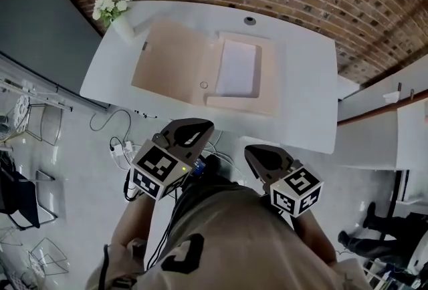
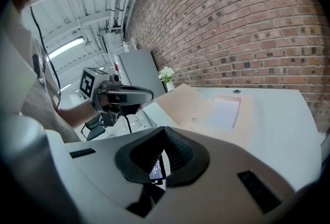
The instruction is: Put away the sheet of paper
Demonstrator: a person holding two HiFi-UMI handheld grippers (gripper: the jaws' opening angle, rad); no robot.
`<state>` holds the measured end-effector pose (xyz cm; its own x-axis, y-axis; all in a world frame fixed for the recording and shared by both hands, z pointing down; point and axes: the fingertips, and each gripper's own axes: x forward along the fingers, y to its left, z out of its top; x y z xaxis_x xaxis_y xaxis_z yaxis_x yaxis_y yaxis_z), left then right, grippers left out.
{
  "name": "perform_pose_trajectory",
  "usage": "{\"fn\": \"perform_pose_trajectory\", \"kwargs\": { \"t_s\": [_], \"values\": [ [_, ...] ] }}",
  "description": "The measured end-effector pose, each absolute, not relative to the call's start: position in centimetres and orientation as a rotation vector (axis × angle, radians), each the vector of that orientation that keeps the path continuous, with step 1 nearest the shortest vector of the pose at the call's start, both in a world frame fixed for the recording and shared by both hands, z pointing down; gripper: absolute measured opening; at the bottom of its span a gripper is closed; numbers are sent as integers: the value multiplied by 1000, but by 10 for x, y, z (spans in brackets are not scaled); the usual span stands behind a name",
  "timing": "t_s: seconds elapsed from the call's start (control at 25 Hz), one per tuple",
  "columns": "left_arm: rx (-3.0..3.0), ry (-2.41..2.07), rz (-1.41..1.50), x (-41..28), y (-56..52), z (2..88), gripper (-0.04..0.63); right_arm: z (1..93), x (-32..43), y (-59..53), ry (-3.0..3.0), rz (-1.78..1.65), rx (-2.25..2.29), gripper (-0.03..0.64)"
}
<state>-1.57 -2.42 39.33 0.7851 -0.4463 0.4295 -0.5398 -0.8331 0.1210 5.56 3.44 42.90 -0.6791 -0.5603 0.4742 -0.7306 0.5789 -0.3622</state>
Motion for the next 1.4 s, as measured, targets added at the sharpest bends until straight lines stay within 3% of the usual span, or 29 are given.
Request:
{"fn": "perform_pose_trajectory", "kwargs": {
  "t_s": [0.84, 1.4],
  "values": [
    [2725, -896, 585, 2, 82, 373, 14, 426, 69, 134, -2600, 807, 930, 21],
    [2657, -946, 590, -37, 110, 376, 14, 429, 34, 156, -2593, 784, 813, 21]
  ]
}}
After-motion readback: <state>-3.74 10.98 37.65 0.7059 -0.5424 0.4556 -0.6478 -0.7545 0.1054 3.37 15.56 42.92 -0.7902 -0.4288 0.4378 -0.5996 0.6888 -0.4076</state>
